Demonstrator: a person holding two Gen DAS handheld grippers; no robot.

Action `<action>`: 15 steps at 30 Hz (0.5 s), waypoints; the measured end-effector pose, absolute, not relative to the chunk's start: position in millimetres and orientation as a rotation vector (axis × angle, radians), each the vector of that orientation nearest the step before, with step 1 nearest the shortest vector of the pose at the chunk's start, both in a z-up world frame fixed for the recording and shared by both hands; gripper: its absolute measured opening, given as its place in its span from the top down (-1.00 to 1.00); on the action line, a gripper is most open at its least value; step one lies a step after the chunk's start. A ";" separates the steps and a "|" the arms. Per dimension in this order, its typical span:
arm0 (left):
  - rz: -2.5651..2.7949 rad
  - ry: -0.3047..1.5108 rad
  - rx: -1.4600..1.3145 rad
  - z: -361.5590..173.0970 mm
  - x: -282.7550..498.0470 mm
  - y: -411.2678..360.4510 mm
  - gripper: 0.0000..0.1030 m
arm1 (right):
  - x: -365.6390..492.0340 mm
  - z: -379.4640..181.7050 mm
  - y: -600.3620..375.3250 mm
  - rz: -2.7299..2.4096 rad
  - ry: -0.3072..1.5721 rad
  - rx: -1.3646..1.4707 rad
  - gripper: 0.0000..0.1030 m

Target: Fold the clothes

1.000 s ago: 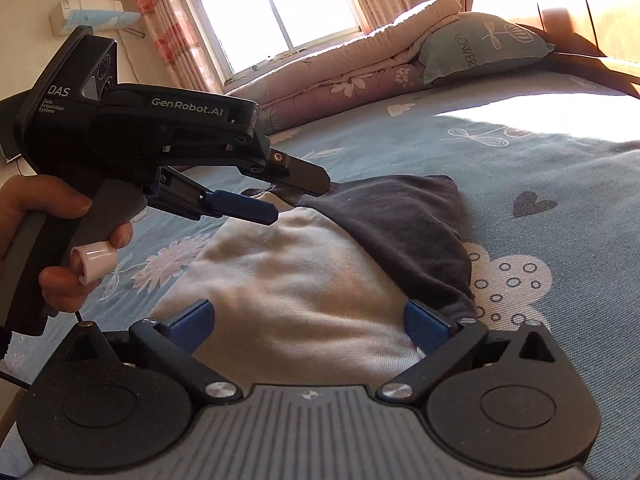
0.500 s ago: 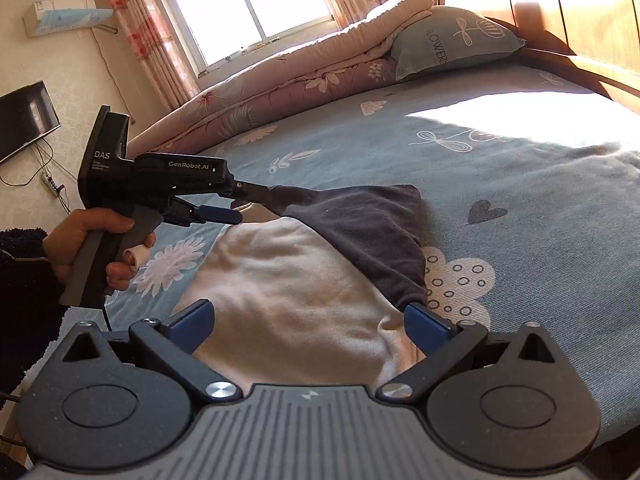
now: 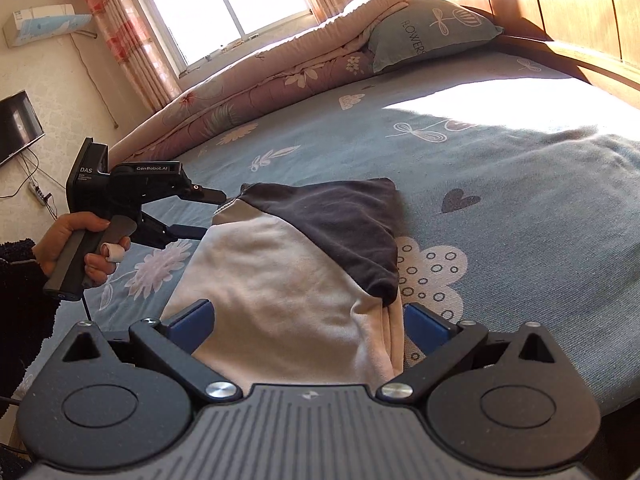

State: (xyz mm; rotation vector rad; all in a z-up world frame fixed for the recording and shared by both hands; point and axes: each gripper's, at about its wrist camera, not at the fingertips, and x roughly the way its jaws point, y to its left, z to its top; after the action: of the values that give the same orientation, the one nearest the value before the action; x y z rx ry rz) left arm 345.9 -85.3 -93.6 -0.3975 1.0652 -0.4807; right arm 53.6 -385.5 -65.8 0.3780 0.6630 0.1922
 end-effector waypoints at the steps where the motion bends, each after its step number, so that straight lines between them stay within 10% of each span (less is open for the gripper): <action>1: -0.441 1.067 -0.375 -97.0 354.1 -87.7 -0.40 | 53.8 -65.2 -385.8 0.198 0.664 0.386 -1.00; 15: -0.576 1.181 -0.620 -89.9 252.1 -40.7 -0.44 | 110.1 -80.6 -458.1 0.323 0.765 0.730 -1.00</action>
State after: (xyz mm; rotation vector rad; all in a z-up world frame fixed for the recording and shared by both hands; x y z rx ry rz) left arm 252.1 -40.7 -90.0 -0.6205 1.1810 -0.5760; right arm 110.1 -458.1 -80.6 0.7303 0.7645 0.3233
